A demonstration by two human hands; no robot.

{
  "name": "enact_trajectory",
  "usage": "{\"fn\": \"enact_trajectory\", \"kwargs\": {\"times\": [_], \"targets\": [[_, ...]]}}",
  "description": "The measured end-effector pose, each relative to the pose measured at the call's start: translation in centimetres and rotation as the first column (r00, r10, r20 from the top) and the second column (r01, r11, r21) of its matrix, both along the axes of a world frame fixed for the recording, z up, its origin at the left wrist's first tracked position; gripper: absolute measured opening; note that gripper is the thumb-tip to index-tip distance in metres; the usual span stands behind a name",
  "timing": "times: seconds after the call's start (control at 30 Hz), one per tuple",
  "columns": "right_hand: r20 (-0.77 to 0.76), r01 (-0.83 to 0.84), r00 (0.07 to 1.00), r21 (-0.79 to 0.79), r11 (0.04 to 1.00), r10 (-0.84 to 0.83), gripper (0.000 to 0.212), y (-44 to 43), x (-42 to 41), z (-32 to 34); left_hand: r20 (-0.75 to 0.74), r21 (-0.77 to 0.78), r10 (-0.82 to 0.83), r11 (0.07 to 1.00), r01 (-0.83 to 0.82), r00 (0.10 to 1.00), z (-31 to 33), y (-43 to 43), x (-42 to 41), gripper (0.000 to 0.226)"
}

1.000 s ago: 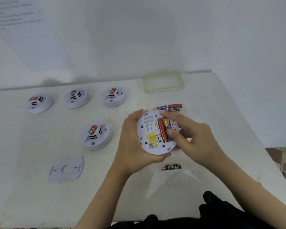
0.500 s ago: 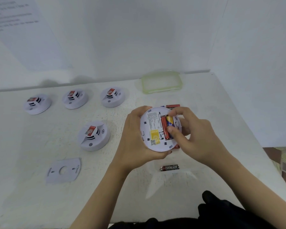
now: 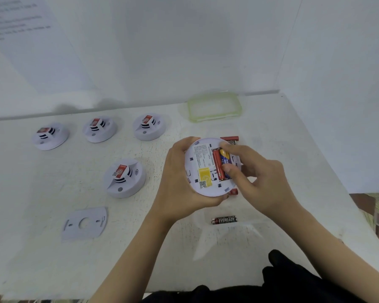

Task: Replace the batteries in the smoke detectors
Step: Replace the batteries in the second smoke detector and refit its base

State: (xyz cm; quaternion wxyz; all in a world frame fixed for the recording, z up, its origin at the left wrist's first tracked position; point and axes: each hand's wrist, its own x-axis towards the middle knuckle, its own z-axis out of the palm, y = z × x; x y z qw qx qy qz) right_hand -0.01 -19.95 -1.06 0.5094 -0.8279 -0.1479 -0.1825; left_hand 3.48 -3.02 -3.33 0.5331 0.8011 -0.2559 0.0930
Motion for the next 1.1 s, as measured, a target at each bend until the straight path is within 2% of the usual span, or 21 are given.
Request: {"fn": "enact_trajectory", "kwargs": {"times": [0.13, 0.43, 0.57, 0.67, 0.73, 0.83, 0.87, 1.0, 1.1], "targets": [[-0.013, -0.02, 1.0, 0.051, 0.999, 0.02, 0.028, -0.1, 0.1, 0.4, 0.006, 0.015, 0.017, 1.0, -0.017, 1.0, -0.2, 0.1, 0.2, 0.096], [-0.059, -0.036, 0.998, 0.055, 0.998, 0.039, 0.031, -0.5, 0.2, 0.8, 0.039, 0.036, 0.018, 0.999, -0.019, 0.999, 0.1, -0.1, 0.4, 0.095], [0.036, 0.037, 0.999, 0.001, 0.999, -0.037, 0.025, -0.3, 0.2, 0.0, 0.013, 0.023, 0.03, 0.999, -0.03, 0.999, -0.6, -0.3, 0.8, 0.096], [0.276, 0.175, 0.949, -0.06, 0.983, -0.152, 0.017, -0.2, 0.3, -0.3, 0.008, 0.022, 0.034, 0.999, -0.034, 0.999, -1.1, -0.4, 1.0, 0.097], [0.369, 0.222, 0.908, -0.015, 0.975, -0.201, 0.012, -0.2, 0.1, -0.4, 0.01, 0.02, 0.049, 0.999, -0.049, 0.999, -0.9, -0.2, 1.2, 0.096], [0.286, 0.207, 0.931, 0.092, 0.974, -0.225, 0.014, -0.6, -0.5, -0.2, 0.038, 0.03, 0.079, 0.996, -0.08, 0.996, -0.3, 0.7, 1.6, 0.096], [0.236, 0.203, 0.947, 0.082, 0.976, -0.217, 0.014, -0.8, -0.7, -0.2, 0.056, 0.041, 0.098, 0.994, -0.101, 0.994, -0.1, 1.1, 1.8, 0.097], [0.042, 0.111, 0.994, -0.278, 0.954, -0.103, 0.004, -2.2, -1.0, -1.2, 0.079, 0.069, 0.169, 0.982, -0.174, 0.983, 0.2, 2.3, 2.1, 0.103], [-0.051, -0.009, 0.999, -0.434, 0.901, -0.015, 0.002, -2.6, -0.9, -1.6, 0.079, 0.091, 0.171, 0.98, -0.178, 0.982, 0.2, 2.6, 1.9, 0.104]]}}
